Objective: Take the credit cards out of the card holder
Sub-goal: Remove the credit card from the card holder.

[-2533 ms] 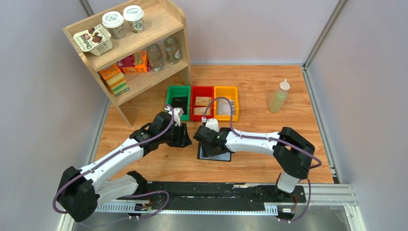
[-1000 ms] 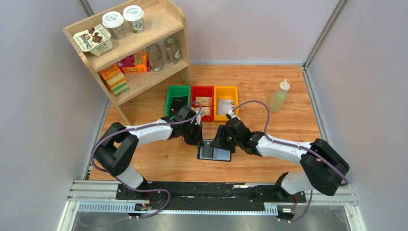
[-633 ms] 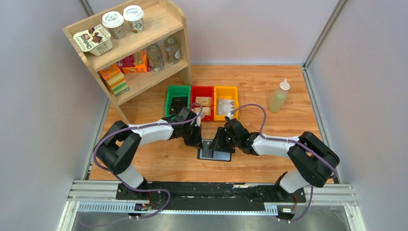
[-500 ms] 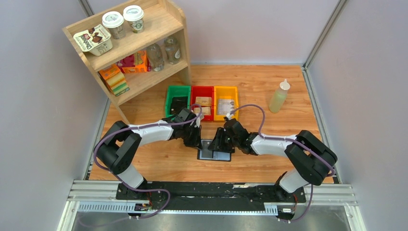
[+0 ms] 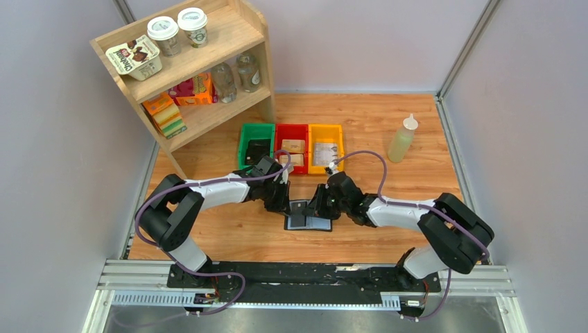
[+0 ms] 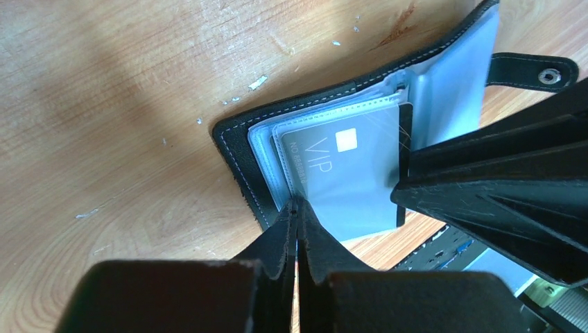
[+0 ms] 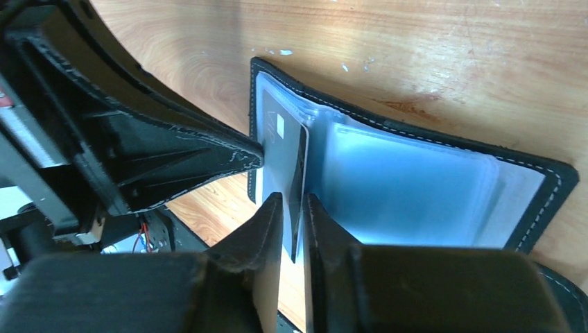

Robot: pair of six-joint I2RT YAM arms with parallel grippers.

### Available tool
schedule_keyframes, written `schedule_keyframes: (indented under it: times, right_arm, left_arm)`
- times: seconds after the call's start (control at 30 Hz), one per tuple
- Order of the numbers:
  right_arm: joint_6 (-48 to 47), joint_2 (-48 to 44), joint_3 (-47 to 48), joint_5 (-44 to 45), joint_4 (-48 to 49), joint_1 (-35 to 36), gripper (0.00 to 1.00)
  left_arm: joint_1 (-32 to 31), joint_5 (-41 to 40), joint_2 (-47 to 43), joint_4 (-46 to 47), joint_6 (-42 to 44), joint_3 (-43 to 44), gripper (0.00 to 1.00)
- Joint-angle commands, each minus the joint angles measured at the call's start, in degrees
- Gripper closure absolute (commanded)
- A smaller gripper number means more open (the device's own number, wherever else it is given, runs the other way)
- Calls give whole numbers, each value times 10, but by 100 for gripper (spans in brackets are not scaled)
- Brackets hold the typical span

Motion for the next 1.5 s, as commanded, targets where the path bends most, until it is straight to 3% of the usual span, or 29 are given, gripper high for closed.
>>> schedule_keyframes:
  times: [0.0,0.2,0.43,0.57,0.73,0.97,1.47]
  right_arm:
    - [-1,-28,-3,-38,96,4,86]
    - [4,0,-4,-62,130,3,89]
    - [8,53,10,-91,160,3,85]
    - [6,48,3,-96,164,-4,89]
    - [5,25,-23,-116,188,-25,83]
    - [16,27,-41,-160,259,-34,83]
    - [19,24,-61,-174,288,-50,100]
  left_arm:
    - [-4,-23,20,-24,13,-11,100]
    - [-4,-21,30,-31,18,-5,100]
    - [-4,-24,27,-34,19,-4,100]
    - [-4,-29,30,-37,19,-3,100]
    - [-4,-33,35,-40,19,-4,100]
    - [-4,-33,43,-41,19,1,100]
    - [-4,-29,51,-43,21,2,100]
